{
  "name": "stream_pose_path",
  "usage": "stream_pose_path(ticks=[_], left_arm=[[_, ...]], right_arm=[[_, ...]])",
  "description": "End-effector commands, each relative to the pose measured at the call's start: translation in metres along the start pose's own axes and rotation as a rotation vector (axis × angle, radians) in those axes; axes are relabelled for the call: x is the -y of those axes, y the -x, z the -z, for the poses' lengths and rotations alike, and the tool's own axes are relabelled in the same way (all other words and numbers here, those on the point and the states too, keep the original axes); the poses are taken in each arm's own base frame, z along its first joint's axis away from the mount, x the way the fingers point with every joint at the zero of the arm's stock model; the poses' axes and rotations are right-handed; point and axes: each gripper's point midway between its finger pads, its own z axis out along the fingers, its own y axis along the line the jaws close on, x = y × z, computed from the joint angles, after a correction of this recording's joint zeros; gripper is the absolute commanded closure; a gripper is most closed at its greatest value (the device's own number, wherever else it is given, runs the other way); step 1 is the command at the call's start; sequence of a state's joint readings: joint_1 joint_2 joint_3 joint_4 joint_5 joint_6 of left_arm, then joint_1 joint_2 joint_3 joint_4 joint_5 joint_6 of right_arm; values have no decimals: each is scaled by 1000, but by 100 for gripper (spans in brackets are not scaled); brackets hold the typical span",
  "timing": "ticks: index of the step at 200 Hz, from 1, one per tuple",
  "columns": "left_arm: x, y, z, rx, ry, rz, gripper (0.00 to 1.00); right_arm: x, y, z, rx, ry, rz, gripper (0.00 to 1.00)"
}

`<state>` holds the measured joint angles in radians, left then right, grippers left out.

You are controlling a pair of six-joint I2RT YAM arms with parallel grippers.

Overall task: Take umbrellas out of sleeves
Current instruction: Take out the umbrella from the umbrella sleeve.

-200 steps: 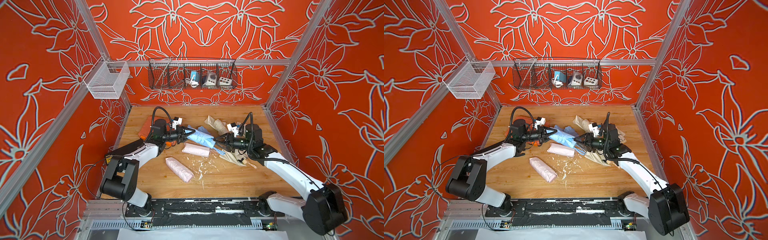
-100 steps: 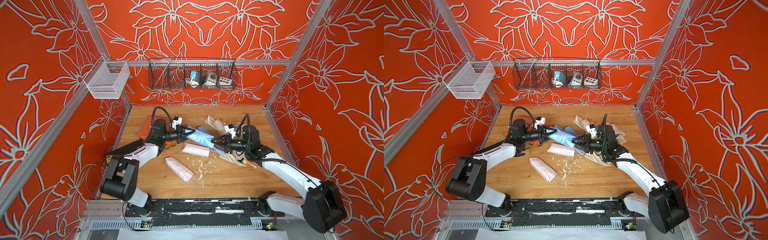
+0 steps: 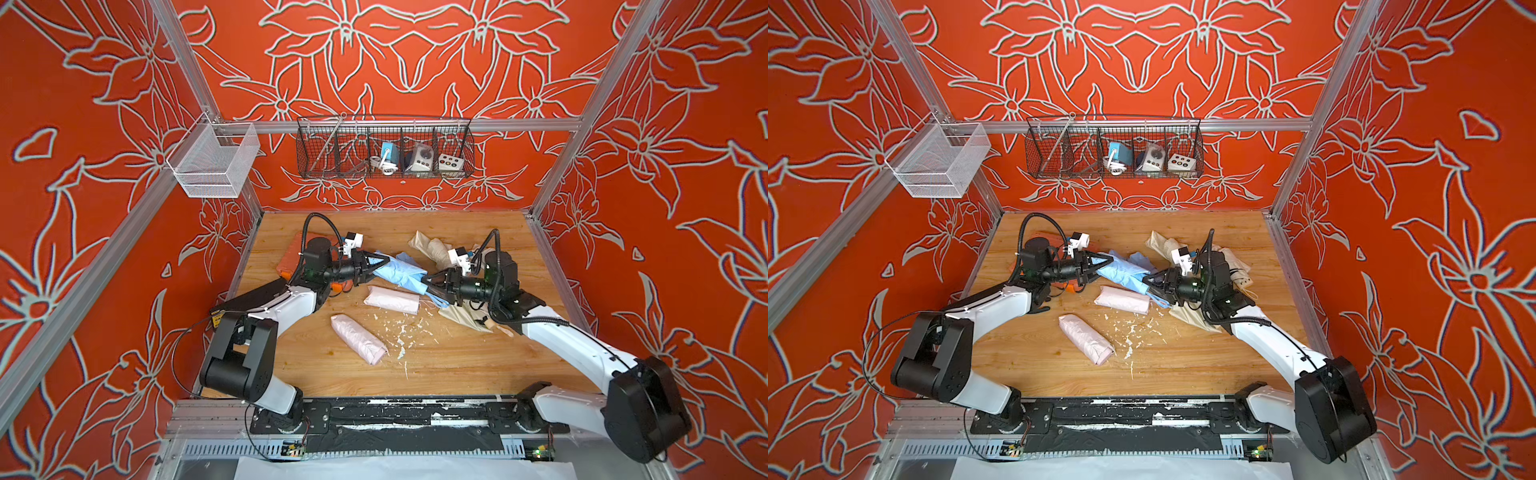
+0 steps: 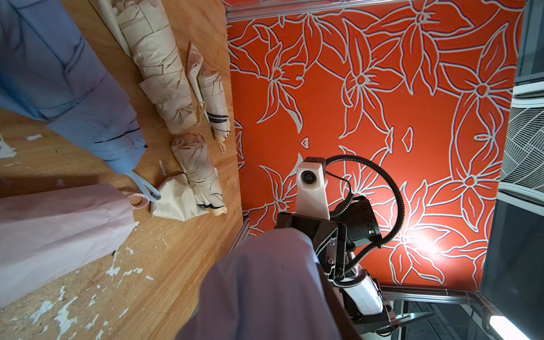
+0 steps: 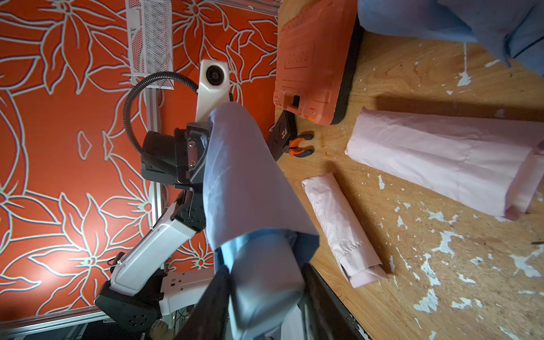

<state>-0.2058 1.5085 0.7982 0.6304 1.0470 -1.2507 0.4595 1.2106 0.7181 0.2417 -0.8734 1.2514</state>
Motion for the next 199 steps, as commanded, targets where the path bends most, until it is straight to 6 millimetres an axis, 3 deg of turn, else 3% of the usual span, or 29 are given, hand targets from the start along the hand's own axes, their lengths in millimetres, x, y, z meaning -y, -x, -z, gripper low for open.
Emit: stream_pose_path(ticks=[1, 123, 157, 199], left_arm=[[16, -8, -4, -43, -47, -53, 69], [19, -10, -5, -46, -57, -55, 69], [17, -12, -6, -55, -54, -54, 69], [4, -8, -1, -52, -17, -51, 46]], right_arm=[[-25, -5, -5, -26, 99, 65, 59], [-31, -12, -18, -100, 127, 80, 63], [-30, -12, -19, -100, 121, 86, 89], [-27, -14, -14, -104, 100, 93, 97]])
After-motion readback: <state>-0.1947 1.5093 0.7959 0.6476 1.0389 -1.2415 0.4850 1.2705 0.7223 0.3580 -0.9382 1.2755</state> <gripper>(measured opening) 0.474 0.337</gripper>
